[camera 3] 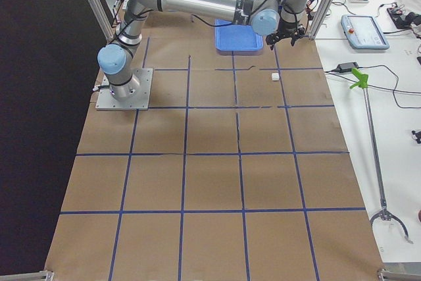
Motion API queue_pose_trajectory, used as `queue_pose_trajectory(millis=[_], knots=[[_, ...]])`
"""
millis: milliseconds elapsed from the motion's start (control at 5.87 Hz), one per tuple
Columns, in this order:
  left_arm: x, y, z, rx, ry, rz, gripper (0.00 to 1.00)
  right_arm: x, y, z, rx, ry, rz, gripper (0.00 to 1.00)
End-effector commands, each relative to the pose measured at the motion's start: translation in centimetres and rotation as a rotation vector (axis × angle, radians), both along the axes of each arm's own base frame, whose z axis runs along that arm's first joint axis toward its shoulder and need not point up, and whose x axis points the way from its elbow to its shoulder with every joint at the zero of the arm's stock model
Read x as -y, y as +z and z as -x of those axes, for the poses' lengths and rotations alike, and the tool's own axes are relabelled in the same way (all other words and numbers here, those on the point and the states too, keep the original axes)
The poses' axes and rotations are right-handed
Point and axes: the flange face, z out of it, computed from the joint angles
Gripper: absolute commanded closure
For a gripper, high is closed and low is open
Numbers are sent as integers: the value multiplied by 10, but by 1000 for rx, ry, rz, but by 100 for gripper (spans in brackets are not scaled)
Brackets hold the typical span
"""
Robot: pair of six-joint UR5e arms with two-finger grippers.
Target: Assemble white blocks and place on blue tray
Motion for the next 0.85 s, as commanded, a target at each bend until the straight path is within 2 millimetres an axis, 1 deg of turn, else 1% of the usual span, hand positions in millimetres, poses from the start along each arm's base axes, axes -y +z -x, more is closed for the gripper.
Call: queue_pose_trajectory(millis=[0,170,341,511,682], knots=[[-1,-41,0,1,0,17,1,43,-65,48,268,-49,-22,0],[-1,-43,0,1,-3,15,20,52,-105,70,384,-89,-44,0],[1,-38,0,1,-3,26,56,57,-139,71,444,-93,-70,0],[0,-31,0,2,-6,37,71,56,-174,71,460,-97,-122,0],[0,-25,0,4,-8,46,76,47,-207,68,475,-48,-154,0]])
